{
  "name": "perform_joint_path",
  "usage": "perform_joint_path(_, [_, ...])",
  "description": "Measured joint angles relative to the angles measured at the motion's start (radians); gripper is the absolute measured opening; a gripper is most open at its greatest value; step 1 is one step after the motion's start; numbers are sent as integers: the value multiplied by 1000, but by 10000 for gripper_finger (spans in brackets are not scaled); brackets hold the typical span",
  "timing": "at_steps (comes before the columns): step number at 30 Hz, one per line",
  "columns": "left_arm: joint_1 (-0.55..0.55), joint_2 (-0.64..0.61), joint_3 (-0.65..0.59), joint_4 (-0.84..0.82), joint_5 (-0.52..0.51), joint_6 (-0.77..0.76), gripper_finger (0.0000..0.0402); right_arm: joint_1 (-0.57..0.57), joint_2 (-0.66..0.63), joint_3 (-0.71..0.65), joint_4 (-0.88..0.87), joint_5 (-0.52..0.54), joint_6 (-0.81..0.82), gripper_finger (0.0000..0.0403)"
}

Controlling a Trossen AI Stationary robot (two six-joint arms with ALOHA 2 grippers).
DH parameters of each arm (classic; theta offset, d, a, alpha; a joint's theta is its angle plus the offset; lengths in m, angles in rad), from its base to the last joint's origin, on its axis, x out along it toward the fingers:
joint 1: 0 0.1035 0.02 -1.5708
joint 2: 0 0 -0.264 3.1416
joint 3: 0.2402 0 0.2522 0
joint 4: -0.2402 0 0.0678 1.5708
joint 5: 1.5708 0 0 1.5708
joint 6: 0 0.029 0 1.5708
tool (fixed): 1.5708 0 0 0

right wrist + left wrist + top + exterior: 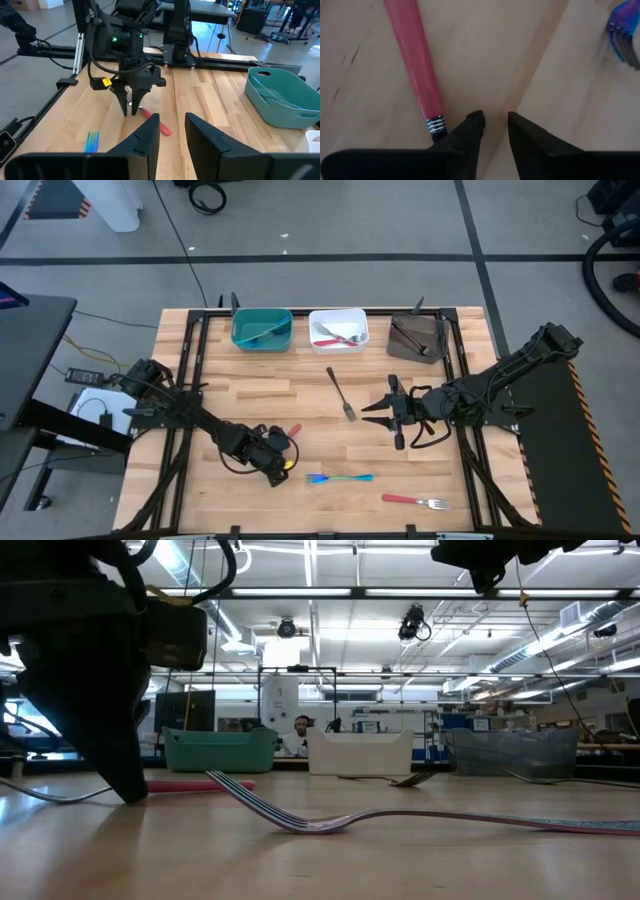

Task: Sort silverware by color (type)
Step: Put the red fork into the white bin

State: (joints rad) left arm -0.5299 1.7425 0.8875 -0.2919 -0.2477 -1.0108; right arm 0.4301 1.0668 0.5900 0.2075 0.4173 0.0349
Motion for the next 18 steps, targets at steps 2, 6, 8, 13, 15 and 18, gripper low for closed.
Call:
perform_joint_path(2, [2, -18, 14, -31, 20, -12, 109, 0, 0, 0, 0, 0, 0, 101])
perform_joint_path(6, [-17, -57, 88, -132, 80, -45, 109, 0, 0, 0, 0, 0, 0, 101])
perform_joint_path(8, [-45, -56, 121, -225, 91, -72, 109, 0, 0, 0, -2, 0, 0, 101])
perform_joint_path(13, [-121, -57, 162, -418, 115, -175, 109, 0, 0, 0, -15, -1, 1, 101])
perform_joint_path(15, [-148, -56, 160, -441, 116, -228, 109, 0, 0, 0, -25, -1, 13, 101])
perform_joint_path(18, [-172, -56, 162, -431, 116, -261, 109, 0, 0, 0, -30, -1, 25, 101])
